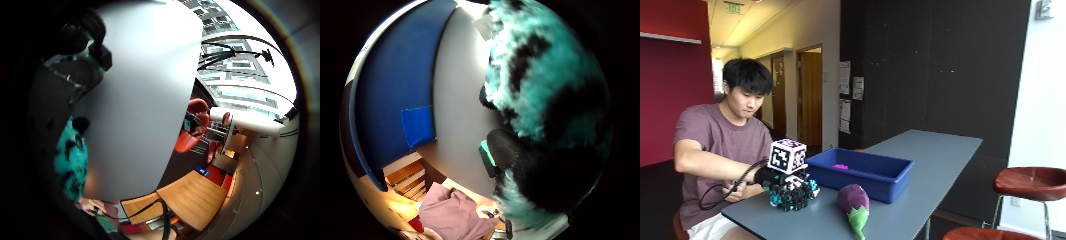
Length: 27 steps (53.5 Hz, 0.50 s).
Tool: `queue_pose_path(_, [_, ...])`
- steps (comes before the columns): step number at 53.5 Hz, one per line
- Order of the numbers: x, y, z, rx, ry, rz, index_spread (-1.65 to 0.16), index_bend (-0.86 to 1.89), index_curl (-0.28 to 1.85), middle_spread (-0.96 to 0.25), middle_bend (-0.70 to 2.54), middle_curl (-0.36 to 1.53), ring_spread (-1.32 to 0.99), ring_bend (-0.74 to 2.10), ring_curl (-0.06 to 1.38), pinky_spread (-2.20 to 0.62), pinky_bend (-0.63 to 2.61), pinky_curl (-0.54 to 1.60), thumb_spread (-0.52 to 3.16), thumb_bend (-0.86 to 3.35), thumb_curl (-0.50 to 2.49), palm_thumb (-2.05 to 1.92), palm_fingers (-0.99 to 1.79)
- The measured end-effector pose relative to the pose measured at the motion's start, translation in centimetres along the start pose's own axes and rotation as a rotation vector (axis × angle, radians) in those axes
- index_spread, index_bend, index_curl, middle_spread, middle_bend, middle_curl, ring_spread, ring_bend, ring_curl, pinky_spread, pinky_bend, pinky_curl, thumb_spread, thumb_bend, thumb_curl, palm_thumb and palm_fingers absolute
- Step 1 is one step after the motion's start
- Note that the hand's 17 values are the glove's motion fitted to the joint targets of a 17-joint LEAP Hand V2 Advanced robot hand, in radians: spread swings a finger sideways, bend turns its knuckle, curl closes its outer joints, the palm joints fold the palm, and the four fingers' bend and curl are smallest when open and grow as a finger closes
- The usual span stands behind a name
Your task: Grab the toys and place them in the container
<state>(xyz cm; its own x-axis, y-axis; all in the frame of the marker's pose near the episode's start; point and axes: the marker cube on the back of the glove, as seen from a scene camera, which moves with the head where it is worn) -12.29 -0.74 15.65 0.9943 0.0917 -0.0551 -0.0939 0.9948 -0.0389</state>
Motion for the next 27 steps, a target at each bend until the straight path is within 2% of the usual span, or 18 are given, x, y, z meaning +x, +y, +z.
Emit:
queue_pose_path(5, [0.1,-0.2,0.1,0.017,0.003,-0.005,-0.15,0.09,0.19,-0.07,0.42,0.47,-0.15,0.97,0.34,-0.11,1.11,0.36,1.2,0.0,0.28,0.04,0.3])
queue_pose_path(7, [0.2,-0.4,0.1,0.031,0.007,-0.012,-0.15,0.13,0.19,-0.07,0.32,0.45,-0.18,1.02,0.36,-0.14,1.16,0.37,1.21,0.0,0.28,0.05,0.3])
queue_pose_path(14, [0.2,-1.0,-0.3,0.059,-0.006,-0.042,-0.17,0.15,0.18,-0.2,0.57,0.53,-0.28,1.15,0.39,-0.27,1.13,0.35,1.24,0.02,0.3,0.14,0.76])
queue_pose_path(20, [-0.4,-1.2,-0.2,-0.057,-0.136,-0.093,-0.21,0.21,0.21,-0.27,0.76,0.61,-0.32,1.25,0.44,-0.33,1.02,0.34,1.31,0.11,0.35,0.32,1.06])
queue_pose_path(27, [-0.1,-1.9,-0.4,-0.203,-0.233,-0.12,-0.25,0.23,0.25,-0.31,0.84,0.69,-0.34,1.27,0.49,-0.35,1.02,0.37,1.18,0.22,0.47,0.59,1.1])
